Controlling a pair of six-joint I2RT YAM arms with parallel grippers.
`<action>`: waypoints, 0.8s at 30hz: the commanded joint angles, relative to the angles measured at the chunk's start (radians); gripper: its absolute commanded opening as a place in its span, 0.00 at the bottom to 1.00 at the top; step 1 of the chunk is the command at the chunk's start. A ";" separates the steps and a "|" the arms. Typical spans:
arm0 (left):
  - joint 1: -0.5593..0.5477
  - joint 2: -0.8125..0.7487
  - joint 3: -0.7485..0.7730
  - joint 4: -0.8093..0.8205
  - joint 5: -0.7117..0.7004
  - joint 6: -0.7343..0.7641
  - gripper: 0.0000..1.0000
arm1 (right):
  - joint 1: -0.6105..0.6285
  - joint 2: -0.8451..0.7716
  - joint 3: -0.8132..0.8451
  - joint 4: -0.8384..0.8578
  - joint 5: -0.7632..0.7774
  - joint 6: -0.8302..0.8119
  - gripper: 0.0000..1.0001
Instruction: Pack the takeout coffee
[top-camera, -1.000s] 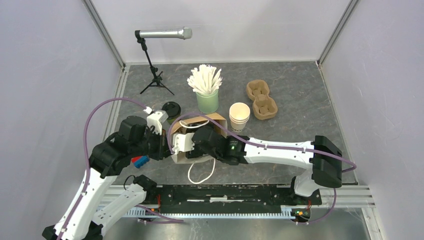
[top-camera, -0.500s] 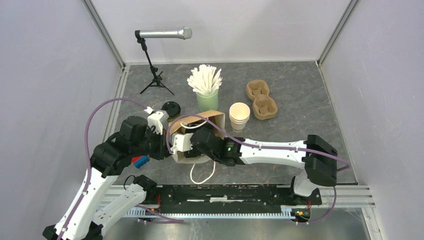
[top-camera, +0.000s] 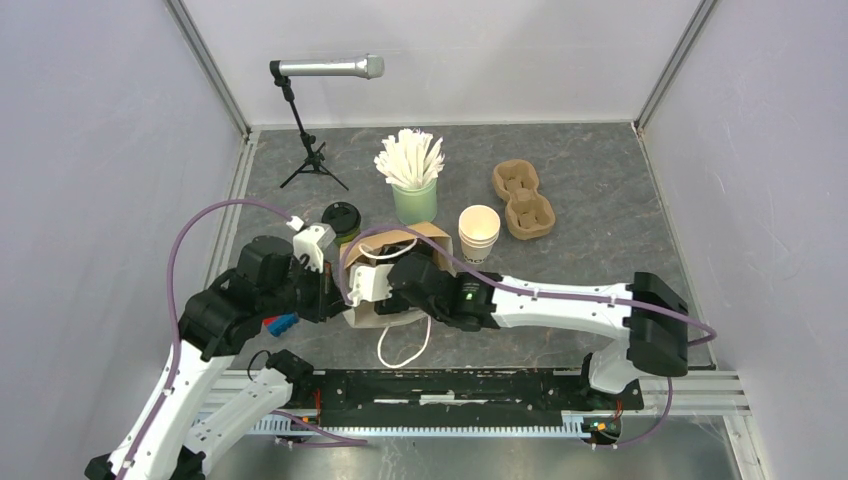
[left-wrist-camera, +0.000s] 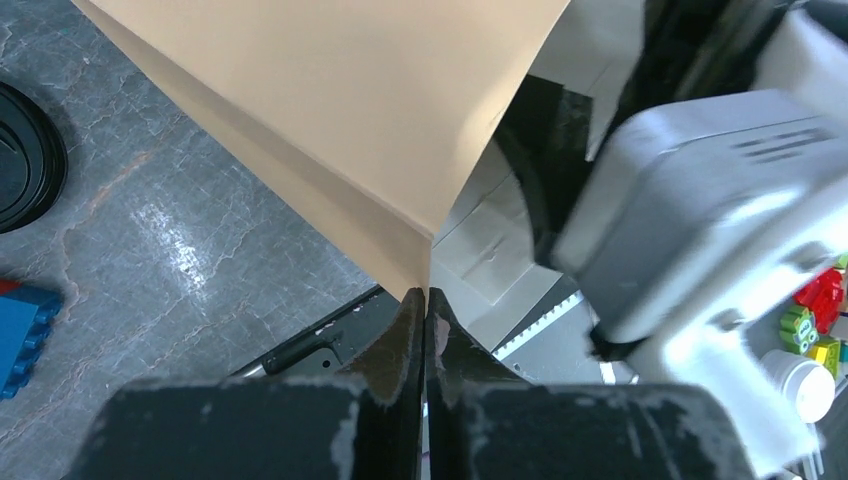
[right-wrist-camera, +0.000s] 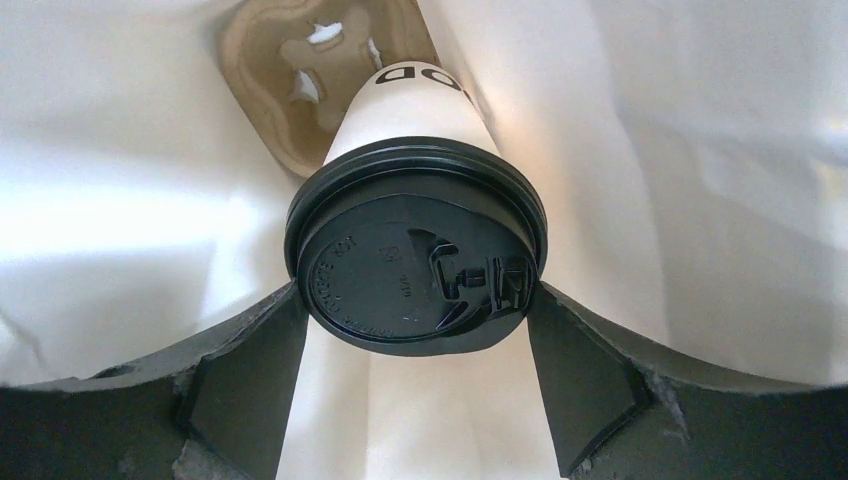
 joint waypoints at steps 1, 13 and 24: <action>0.000 -0.006 -0.003 0.034 0.004 0.029 0.02 | -0.002 -0.108 0.000 -0.117 0.041 0.037 0.83; 0.000 0.014 -0.005 0.035 0.047 0.098 0.02 | 0.008 -0.214 -0.067 -0.196 -0.079 -0.029 0.82; 0.000 0.011 -0.024 0.046 0.096 0.127 0.02 | 0.009 -0.050 0.078 -0.138 -0.137 -0.227 0.83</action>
